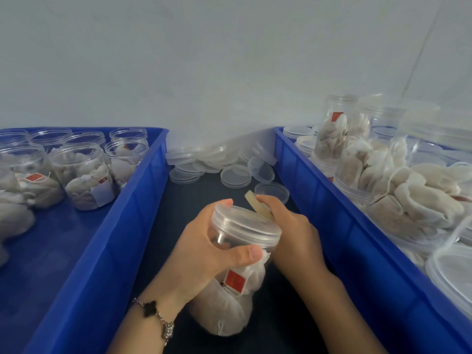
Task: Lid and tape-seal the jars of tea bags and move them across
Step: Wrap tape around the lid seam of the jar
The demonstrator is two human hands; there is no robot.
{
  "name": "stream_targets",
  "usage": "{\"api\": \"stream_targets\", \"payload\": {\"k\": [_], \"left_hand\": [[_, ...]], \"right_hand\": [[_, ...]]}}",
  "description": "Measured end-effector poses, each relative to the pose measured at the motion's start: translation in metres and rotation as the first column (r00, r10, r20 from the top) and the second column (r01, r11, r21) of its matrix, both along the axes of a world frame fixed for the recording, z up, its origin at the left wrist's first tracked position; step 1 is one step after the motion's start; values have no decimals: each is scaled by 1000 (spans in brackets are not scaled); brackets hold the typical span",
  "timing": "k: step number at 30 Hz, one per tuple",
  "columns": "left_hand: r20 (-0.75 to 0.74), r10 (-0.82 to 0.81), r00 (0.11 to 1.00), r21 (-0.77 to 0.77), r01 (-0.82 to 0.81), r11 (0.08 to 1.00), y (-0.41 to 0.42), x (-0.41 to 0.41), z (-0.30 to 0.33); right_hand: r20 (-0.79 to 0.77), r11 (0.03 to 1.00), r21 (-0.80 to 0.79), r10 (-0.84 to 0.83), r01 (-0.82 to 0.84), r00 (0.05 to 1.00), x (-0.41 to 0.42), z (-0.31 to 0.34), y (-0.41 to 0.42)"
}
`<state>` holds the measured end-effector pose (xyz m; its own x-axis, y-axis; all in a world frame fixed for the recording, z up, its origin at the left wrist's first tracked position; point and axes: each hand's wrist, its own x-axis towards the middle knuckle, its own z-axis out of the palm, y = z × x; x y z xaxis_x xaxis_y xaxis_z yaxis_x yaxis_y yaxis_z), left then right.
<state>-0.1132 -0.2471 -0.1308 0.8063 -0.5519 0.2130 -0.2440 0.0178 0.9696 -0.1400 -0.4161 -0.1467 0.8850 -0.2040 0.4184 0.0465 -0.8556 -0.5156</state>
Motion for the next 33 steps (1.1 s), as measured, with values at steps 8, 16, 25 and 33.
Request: {"api": "stream_targets", "payload": {"k": [8, 16, 25, 33], "left_hand": [[64, 377, 924, 94, -382, 920, 3, 6, -4], [185, 378, 907, 102, -400, 911, -4, -3, 2], [156, 509, 847, 35, -519, 854, -2, 4, -5], [146, 540, 829, 14, -548, 836, 2, 7, -5]], "right_hand": [[-45, 968, 240, 83, -69, 996, 2, 6, 6], [-6, 894, 379, 260, -238, 966, -1, 7, 4], [-28, 967, 211, 153, -144, 988, -11, 21, 6], [-6, 940, 285, 200, -190, 980, -12, 18, 2]]}}
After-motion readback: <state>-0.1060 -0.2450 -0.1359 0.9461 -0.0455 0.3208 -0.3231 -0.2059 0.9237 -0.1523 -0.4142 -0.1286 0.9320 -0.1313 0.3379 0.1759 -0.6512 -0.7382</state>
